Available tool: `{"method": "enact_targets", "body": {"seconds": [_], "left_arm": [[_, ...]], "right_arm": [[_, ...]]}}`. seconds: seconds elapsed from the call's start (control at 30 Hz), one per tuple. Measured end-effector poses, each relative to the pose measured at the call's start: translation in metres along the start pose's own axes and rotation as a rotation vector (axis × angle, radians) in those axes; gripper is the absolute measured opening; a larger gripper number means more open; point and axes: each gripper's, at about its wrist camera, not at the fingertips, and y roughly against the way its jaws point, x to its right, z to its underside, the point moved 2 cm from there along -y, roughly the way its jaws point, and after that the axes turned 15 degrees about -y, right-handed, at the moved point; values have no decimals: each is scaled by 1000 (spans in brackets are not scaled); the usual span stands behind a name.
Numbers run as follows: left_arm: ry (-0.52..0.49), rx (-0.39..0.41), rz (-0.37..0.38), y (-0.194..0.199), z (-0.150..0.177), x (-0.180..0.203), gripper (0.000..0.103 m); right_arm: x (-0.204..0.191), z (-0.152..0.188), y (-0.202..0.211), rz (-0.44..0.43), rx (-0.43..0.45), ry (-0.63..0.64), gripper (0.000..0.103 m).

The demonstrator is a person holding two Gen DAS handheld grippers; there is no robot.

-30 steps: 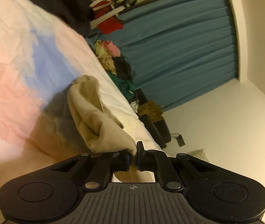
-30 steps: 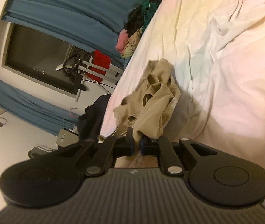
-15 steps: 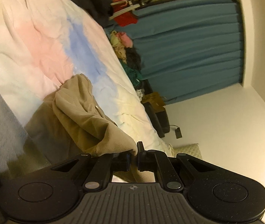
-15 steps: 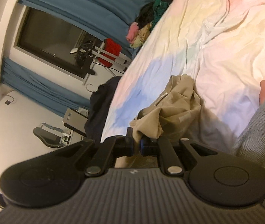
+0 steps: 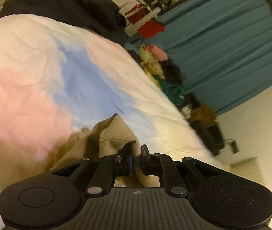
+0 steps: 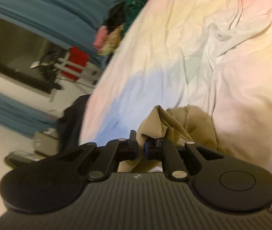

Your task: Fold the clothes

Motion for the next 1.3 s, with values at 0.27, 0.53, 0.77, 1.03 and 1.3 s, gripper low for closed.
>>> {"method": "enact_targets", "body": {"seconds": [0.27, 0.53, 0.77, 1.03, 1.3], "left_arm": [[-64, -30, -28, -70, 9, -31, 11], [-78, -58, -54, -91, 15, -42, 10], [-261, -24, -65, -67, 18, -11, 31], [-625, 90, 43, -16, 32, 46, 95], [-671, -15, -104, -50, 47, 30, 93]], "right_arm": [[29, -15, -74, 91, -55, 19, 12], [31, -19, -101, 143, -81, 77, 12], [22, -16, -84, 53, -119, 129, 51], [-17, 7, -22, -271, -102, 305, 87], [-7, 19, -50, -38, -34, 582, 47]]}}
